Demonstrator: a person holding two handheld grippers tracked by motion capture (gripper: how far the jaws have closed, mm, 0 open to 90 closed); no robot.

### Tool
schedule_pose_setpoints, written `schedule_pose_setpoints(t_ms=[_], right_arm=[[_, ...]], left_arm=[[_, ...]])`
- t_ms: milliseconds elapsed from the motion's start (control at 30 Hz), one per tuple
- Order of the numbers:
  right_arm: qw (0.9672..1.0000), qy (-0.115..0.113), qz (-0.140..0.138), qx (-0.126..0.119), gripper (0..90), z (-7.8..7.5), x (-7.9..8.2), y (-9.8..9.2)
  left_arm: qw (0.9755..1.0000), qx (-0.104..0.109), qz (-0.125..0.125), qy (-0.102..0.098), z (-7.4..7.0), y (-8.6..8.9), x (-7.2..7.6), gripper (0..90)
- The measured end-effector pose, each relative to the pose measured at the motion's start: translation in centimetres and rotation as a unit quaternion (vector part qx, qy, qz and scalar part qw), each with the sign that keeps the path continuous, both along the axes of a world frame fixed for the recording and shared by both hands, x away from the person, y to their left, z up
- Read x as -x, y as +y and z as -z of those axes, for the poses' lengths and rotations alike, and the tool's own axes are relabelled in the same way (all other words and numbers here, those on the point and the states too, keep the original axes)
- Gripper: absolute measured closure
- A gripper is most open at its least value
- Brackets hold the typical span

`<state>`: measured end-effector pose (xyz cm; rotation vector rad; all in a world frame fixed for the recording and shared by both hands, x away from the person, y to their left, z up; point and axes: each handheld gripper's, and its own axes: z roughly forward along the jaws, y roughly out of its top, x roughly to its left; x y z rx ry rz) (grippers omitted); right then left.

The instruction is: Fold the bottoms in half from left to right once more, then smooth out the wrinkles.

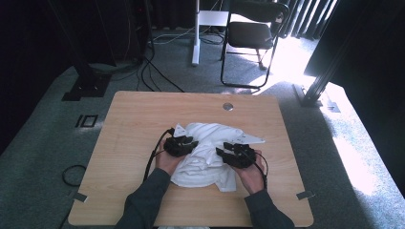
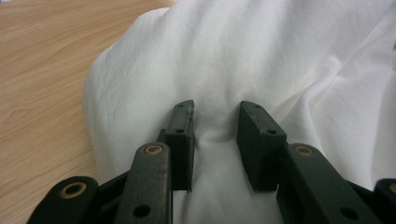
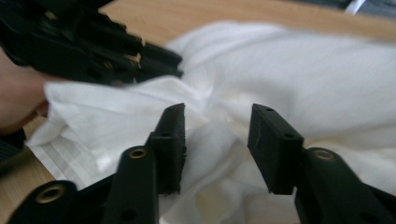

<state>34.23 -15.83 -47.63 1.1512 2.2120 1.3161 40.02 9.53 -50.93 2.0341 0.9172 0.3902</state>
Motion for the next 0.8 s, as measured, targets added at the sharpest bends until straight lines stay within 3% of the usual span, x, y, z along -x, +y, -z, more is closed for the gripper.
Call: schedule_pose_setpoints(t_ms=[100,133,167,200,333,467,533,567,633,800], right_arm=[[0.9997,0.018,-0.003,0.013,77.9,0.7,0.1,0.1],[0.9997,0.018,-0.003,0.013,77.9,0.7,0.1,0.1],[0.9996,0.017,0.003,0.022,83.4,0.8,0.5,-0.2],[0.9997,0.015,0.005,0.016,87.4,0.8,1.4,-1.0],[0.9999,0.002,0.002,0.012,88.0,0.7,4.0,-2.1],[0.9991,-0.005,0.024,0.034,84.3,0.4,5.8,-3.4],[0.999,-0.015,0.031,0.028,71.5,0.0,5.8,-3.9],[0.9989,-0.021,0.036,0.023,64.6,-0.4,5.6,-3.9],[0.9986,-0.032,0.038,0.015,59.5,-1.2,4.8,-3.3],[0.999,-0.03,0.023,0.024,57.1,-1.5,2.7,-1.4]], left_arm=[[1.0,0.002,0.0,-0.001,0.0,0.1,0.0,66.6],[1.0,0.002,0.0,-0.001,0.0,0.1,0.0,66.4],[1.0,0.005,0.0,0.0,0.0,0.1,0.0,66.4],[1.0,0.006,0.002,0.0,0.0,0.1,0.0,65.7],[1.0,0.003,-0.001,-0.003,-0.1,0.1,0.1,64.5],[0.9998,0.016,-0.008,0.0,-0.3,0.6,0.1,60.9],[0.9999,0.013,-0.008,-0.005,-0.5,0.5,0.3,60.0],[0.9998,0.014,-0.009,-0.007,-0.6,0.4,0.4,59.2],[0.9998,0.015,-0.006,-0.013,-0.9,0.3,0.6,57.7],[0.9996,0.017,-0.003,-0.021,-1.2,0.0,0.8,56.5]])
